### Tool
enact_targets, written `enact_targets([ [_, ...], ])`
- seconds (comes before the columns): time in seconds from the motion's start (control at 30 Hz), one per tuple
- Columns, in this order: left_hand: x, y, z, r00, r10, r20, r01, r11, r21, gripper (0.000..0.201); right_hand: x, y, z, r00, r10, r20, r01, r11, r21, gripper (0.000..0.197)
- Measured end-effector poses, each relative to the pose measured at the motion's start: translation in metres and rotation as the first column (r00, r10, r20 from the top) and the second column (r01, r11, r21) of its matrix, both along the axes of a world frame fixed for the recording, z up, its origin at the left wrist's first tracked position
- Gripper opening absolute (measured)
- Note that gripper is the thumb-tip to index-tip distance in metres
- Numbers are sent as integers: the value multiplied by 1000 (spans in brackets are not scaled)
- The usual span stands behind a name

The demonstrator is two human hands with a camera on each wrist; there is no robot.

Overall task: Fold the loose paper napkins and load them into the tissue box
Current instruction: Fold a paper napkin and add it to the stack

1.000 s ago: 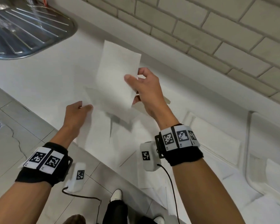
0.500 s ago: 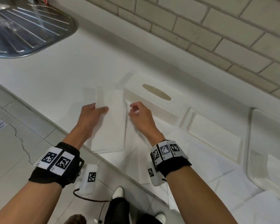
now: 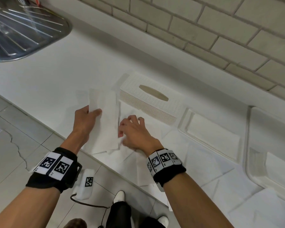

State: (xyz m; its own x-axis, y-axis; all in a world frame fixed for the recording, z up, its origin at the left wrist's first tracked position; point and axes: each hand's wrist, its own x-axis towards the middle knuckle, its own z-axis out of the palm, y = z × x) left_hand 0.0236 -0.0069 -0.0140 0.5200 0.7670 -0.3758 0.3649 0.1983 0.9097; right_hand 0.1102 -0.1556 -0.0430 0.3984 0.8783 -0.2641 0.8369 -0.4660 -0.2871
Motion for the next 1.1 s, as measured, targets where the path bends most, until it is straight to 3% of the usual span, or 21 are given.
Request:
enact_targets([
  [0.23, -1, 2, 3, 997, 37, 72, -39, 999, 32, 9, 2, 1, 12, 999, 0, 42, 0, 1000, 0, 48],
  [0.3, -3, 4, 3, 994, 52, 95, -56, 998, 38, 10, 7, 1, 22, 997, -47, -59, 48, 999, 19, 35],
  [0.4, -6, 8, -3, 990, 90, 113, -94, 995, 28, 12, 19, -4, 50, 950, -151, -274, 202, 964, 170, 16],
  [0.5, -6, 6, -5, 989, 90, 121, -93, 995, 18, 13, 28, -8, 79, 861, -206, -464, 393, 849, 353, 7],
  [0.63, 2, -6, 0, 989, 56, 137, -48, 997, -66, 8, 36, -14, 99, 696, -165, -699, 631, 604, 487, 11],
  [0.7, 6, -15, 7, 984, 3, 179, 21, 992, -128, 12, 38, -18, 95, 596, -156, -788, 726, 524, 445, 11],
  [0.8, 13, -33, 18, 958, -120, 261, 178, 961, -213, 22, 34, -23, 76, 466, -207, -860, 811, 488, 322, 7],
  [0.87, 17, -42, 22, 937, -165, 308, 256, 925, -282, 28, 30, -25, 61, 452, -302, -839, 838, 465, 284, 8],
  [0.97, 18, -50, 24, 890, -235, 390, 390, 836, -386, 56, 27, -26, 47, 461, -417, -783, 858, 434, 274, 13],
  [1.1, 18, -59, 15, 948, -280, 151, 306, 933, -189, 31, 30, -40, 38, 412, -456, -789, 870, 456, 190, 23],
])
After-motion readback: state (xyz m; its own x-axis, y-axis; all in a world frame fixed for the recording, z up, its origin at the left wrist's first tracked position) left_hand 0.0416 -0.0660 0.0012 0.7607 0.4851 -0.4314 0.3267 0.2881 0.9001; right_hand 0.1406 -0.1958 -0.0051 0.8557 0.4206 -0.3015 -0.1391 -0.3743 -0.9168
